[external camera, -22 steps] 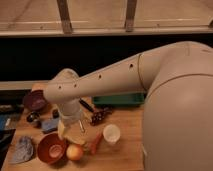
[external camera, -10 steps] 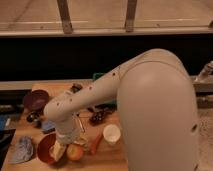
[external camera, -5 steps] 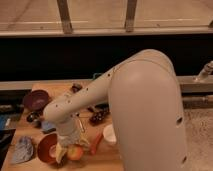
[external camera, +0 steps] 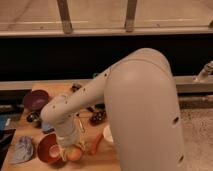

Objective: Place apple in red bowl

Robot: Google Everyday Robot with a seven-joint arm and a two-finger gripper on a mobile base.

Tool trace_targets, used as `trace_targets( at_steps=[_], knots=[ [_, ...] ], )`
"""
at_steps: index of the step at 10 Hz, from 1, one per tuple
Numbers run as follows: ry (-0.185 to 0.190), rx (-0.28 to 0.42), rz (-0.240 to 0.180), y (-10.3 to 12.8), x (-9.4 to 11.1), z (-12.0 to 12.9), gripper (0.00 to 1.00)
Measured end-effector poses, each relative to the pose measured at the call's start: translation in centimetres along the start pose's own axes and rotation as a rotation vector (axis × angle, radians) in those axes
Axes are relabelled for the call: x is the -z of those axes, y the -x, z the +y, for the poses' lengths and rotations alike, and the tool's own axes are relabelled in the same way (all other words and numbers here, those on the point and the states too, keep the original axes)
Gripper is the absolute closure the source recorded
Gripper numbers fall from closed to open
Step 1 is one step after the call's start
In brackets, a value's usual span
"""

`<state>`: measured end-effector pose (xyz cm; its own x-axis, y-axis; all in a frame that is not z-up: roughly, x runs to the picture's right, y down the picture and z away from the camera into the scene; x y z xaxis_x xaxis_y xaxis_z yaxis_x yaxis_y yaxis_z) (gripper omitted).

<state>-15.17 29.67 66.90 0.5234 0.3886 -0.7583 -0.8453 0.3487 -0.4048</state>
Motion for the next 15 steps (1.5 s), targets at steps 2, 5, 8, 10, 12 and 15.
trace_targets(
  at_steps=[2,5,8,10,12,15],
  knots=[
    [-0.006,-0.004,-0.005,0.0,0.2,-0.2,0.94],
    [-0.029,-0.013,-0.029,-0.2,1.7,-0.6,0.97],
    [-0.056,-0.021,-0.065,-0.4,4.0,-1.1,0.97],
    [-0.068,-0.022,-0.1,-0.3,5.6,-1.4,0.97],
    [-0.072,0.0,-0.125,0.6,6.6,-0.8,0.97],
    [-0.07,0.082,-0.153,4.0,7.7,1.7,0.97]
  ],
)
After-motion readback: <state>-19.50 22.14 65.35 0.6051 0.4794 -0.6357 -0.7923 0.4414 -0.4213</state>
